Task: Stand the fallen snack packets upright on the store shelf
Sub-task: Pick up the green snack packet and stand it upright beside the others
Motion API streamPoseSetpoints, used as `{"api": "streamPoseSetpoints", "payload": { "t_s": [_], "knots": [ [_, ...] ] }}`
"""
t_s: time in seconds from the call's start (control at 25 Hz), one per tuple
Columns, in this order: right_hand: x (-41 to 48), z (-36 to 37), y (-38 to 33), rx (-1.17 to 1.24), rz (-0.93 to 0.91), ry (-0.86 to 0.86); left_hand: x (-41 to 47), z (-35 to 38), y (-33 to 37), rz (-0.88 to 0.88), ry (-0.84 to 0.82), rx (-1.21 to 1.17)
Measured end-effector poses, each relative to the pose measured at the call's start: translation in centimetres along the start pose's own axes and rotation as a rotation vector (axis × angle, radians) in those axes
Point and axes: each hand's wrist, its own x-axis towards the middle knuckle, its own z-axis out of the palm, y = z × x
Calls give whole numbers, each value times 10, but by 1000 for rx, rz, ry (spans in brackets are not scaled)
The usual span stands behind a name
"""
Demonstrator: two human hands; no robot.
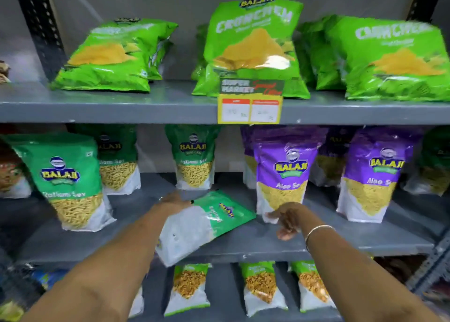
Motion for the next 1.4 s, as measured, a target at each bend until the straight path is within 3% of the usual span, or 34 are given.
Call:
{"api": "streamPoseSetpoints", "payload": {
  "t_s": [0.2,0.28,0.44,0.52,0.72,0.92,1.04,1.24,1.4],
  "knots": [
    [-12,123,-13,186,81,-122,13,-14,-55,22,-231,-329],
    [-15,157,-16,272,61,-94,12,-17,-62,4,-323,-408],
    [-26,182,-25,666,-29,-102,12,-21,-74,-23,-517,-481],
    [-34,179,-30,676,-87,-91,6,-25,-73,-39,-534,-452],
    [-60,164,-63,498,-246,23,-4,-51,-58,38,-486,-458],
    [-61,159,-107,359,-543,184,8,-56,-51,207,-237,-542],
    [-46,167,-118,265,-678,263,21,-43,-58,212,-45,-577],
    [-16,180,-113,239,-711,297,27,-20,-65,162,128,-575],
    [-14,172,-111,134,-560,318,31,-24,-69,156,-2,-615]
  ]
}}
